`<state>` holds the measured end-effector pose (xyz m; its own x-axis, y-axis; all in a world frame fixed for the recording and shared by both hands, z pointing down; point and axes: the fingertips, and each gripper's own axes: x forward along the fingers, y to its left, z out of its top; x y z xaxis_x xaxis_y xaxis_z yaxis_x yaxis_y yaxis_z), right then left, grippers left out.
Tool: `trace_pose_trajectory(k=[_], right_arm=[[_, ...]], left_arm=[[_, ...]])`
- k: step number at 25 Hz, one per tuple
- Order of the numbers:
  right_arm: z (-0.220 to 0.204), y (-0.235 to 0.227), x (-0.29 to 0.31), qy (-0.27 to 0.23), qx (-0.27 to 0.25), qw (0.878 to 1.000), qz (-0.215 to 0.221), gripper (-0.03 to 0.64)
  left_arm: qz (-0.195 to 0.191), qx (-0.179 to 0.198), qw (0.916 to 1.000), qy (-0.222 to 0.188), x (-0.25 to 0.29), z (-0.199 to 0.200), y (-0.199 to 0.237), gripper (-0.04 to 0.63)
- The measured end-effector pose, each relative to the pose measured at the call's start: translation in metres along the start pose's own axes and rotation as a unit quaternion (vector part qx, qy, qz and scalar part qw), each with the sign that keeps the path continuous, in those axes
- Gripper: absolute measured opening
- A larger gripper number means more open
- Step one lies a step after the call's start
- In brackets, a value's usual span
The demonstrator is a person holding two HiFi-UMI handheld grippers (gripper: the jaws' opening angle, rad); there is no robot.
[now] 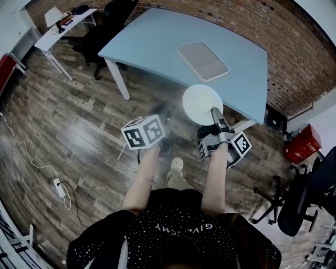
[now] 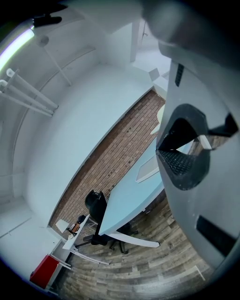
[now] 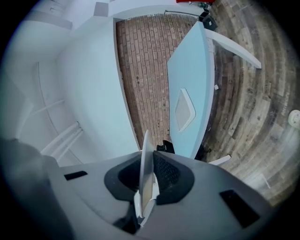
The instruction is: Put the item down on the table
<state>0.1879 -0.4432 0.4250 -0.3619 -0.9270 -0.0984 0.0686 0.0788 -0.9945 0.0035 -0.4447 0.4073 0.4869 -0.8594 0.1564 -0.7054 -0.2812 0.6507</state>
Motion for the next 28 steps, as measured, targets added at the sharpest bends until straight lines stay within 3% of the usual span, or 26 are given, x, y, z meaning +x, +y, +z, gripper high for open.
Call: trace_pose_trajectory(k=[15,28], right_arm=[[0.097,-0.001,0.149,0.035,-0.013,0.999,-0.006,0.034],[0.122,-0.031,0.162,0.030,-0.004,0.999,-0.030,0.034]], left_arm=[[0.020,-0.020,0.9994,-0.021,0.161,0.052,0.019,0.011],[0.024,-0.021,0.9994,-0.013,0.200,0.035,0.028,0.011]])
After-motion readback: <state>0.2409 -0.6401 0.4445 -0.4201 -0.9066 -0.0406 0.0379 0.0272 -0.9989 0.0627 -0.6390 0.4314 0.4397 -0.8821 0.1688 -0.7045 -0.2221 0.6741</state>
